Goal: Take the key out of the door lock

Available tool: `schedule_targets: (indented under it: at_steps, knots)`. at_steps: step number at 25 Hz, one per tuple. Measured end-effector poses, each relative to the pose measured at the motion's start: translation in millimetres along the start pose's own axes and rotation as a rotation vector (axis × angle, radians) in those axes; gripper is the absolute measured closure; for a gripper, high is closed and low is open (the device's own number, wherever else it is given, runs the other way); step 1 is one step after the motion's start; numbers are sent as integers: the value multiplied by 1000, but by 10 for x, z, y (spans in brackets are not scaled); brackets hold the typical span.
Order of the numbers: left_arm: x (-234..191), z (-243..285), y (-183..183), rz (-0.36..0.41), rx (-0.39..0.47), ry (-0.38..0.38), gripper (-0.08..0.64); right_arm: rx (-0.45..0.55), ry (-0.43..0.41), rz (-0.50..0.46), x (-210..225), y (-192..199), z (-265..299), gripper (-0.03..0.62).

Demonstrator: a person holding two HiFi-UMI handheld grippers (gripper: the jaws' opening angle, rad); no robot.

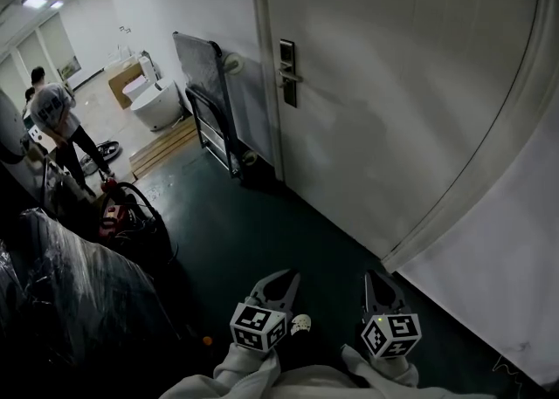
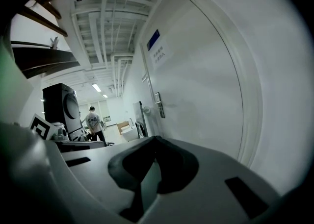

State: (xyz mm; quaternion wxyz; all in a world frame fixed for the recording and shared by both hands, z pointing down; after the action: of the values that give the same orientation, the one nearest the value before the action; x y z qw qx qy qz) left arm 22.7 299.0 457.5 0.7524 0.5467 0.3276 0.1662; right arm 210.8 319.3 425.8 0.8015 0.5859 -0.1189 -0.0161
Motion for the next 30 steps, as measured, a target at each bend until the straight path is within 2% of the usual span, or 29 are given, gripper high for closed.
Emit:
schedule_targets:
  at_steps: [10, 19, 30]
  knots:
    - [-644, 515, -261, 7, -7, -5, 532, -6, -10, 6, 17, -183, 904, 540]
    - [-958, 737, -241, -29, -57, -14, 532, -63, -11, 18, 26, -158, 1383, 540]
    - [-1566, 1132, -493, -75, -3, -86, 532, -83, -108, -36, -44, -394, 2297, 540]
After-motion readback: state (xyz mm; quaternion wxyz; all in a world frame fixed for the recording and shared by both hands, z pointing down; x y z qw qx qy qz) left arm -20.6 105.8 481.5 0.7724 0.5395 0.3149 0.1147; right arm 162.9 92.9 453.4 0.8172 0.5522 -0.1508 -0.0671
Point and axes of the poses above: the fingertips, and each gripper's own axes: z forward along the fingers, x to its right, y out of its underside, the point moved 3 cm from there along -z, backward along the fingers, and after that the axes turned 5 degrees about y, right-handed, at the moved point
